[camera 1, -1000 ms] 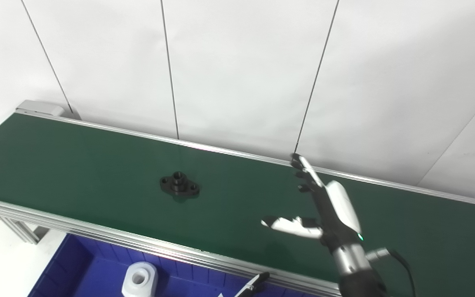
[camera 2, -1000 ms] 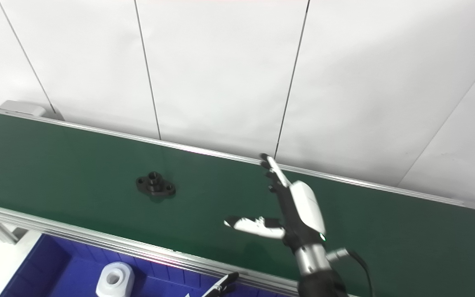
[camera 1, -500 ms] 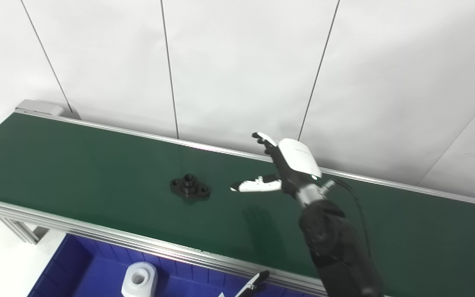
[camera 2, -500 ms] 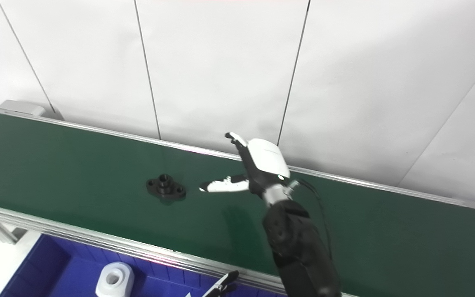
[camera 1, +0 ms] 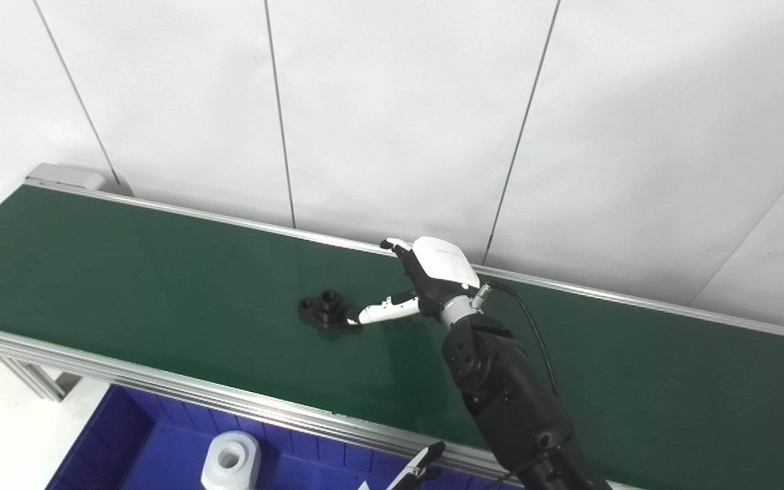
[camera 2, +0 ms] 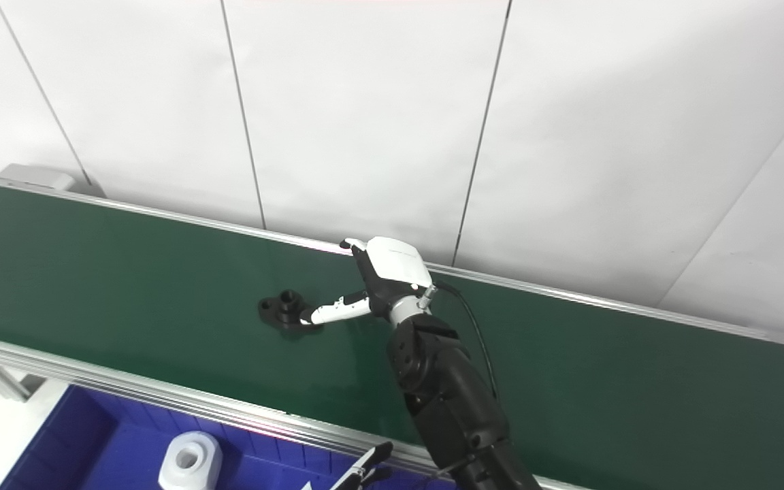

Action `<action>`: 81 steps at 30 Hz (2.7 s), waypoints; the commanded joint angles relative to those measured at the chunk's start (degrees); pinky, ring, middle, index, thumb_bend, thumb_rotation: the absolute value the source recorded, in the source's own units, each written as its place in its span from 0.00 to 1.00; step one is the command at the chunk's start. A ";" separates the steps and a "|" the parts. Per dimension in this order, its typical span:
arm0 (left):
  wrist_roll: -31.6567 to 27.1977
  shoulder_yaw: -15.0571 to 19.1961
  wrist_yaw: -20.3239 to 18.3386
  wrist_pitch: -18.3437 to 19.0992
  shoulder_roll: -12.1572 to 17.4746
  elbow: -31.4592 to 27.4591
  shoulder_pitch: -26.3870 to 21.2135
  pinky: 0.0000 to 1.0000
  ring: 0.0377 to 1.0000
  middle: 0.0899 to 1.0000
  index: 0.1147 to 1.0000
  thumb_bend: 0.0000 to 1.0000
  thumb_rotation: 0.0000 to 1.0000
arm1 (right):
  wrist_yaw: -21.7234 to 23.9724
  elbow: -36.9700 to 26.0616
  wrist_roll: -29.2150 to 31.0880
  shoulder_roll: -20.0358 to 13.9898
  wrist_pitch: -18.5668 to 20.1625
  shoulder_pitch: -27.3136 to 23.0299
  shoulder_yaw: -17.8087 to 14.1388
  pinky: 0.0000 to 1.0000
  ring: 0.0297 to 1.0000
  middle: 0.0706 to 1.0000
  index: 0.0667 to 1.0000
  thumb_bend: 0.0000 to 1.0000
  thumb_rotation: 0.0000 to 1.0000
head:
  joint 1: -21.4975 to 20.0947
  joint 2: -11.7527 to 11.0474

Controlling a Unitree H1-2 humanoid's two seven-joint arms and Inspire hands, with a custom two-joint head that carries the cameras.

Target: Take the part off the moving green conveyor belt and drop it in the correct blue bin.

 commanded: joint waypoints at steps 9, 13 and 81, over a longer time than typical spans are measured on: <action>1.40 -4.32 0.48 2.06 -4.18 -5.31 2.88 0.79 0.93 0.99 0.98 0.95 0.85 | -1.54 1.81 0.35 1.64 -0.17 -4.10 2.40 0.57 0.72 0.86 0.89 1.00 0.60 | 1.61 1.07; 2.15 -4.84 0.67 3.23 -4.40 -6.96 3.70 0.78 0.93 0.99 0.97 0.96 0.86 | -1.04 2.05 0.55 1.98 0.27 -3.70 3.10 0.53 0.69 0.85 0.89 1.00 0.61 | 2.14 1.82; -6.91 -2.58 -2.16 8.73 1.52 -14.02 4.04 0.92 1.00 1.00 1.00 0.95 0.77 | 8.86 -32.27 -7.65 -7.69 6.09 6.40 4.65 0.18 0.23 0.43 0.45 0.53 0.00 | -10.91 7.71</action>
